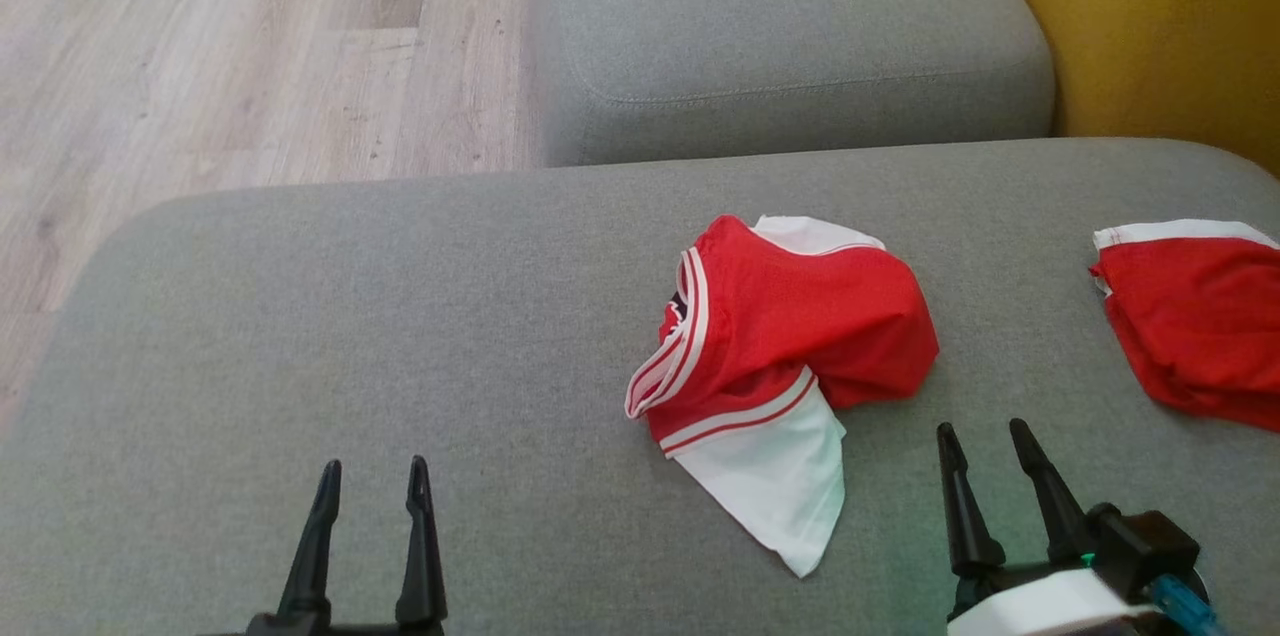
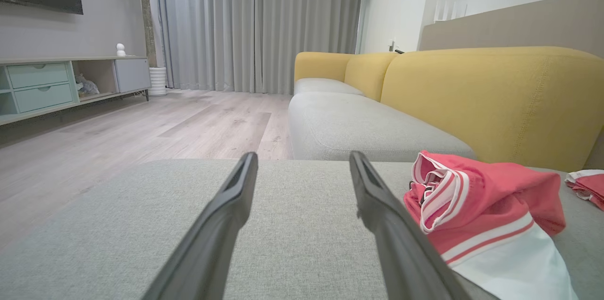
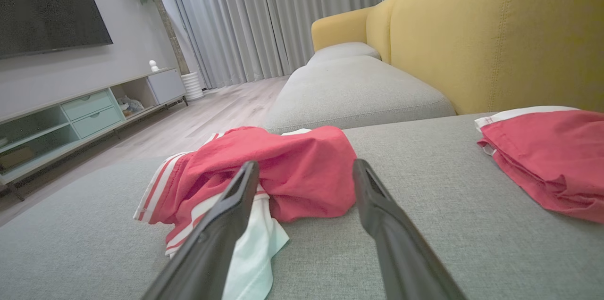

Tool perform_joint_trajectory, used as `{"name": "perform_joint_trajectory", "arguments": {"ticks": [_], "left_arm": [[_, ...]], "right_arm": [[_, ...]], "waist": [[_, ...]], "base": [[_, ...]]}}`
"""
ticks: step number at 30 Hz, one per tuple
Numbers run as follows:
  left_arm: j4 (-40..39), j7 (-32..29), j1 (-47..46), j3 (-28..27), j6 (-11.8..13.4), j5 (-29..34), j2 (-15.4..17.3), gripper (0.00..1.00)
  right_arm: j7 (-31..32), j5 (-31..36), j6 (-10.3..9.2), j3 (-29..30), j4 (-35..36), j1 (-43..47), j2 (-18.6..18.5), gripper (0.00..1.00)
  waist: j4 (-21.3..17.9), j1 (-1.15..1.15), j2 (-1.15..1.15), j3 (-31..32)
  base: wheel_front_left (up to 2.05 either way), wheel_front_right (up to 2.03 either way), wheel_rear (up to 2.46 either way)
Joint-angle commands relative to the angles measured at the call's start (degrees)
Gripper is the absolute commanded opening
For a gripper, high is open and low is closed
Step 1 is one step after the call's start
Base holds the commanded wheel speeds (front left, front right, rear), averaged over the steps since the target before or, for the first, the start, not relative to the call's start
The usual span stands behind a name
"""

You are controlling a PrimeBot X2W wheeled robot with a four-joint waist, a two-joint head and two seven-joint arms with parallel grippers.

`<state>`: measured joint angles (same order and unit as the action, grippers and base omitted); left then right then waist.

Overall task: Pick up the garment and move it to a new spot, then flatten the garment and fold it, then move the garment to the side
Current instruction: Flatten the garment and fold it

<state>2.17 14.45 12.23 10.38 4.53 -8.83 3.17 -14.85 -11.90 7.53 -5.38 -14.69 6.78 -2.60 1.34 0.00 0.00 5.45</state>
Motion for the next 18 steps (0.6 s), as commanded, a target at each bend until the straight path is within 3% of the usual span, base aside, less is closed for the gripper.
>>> {"name": "perform_joint_trajectory", "arguments": {"ticks": [1,18], "left_arm": [[-1.5,0.5,-1.4,-1.6,-0.1,0.5,-0.3,1.0],[-0.4,0.5,-0.8,-0.8,-0.6,1.3,-0.3,1.0]], "right_arm": [[-0.2,0.5,-0.04,-1.6,1.8,-1.0,-0.3,1.0],[-0.2,1.2,-0.04,-2.3,1.2,-1.0,-0.3,1.0]], "waist": [[0.0,0.0,0.0,0.1],[-0.6,0.0,0.0,0.2]], "base": [[0.0,0.0,0.0],[0.0,0.0,0.0]]}}
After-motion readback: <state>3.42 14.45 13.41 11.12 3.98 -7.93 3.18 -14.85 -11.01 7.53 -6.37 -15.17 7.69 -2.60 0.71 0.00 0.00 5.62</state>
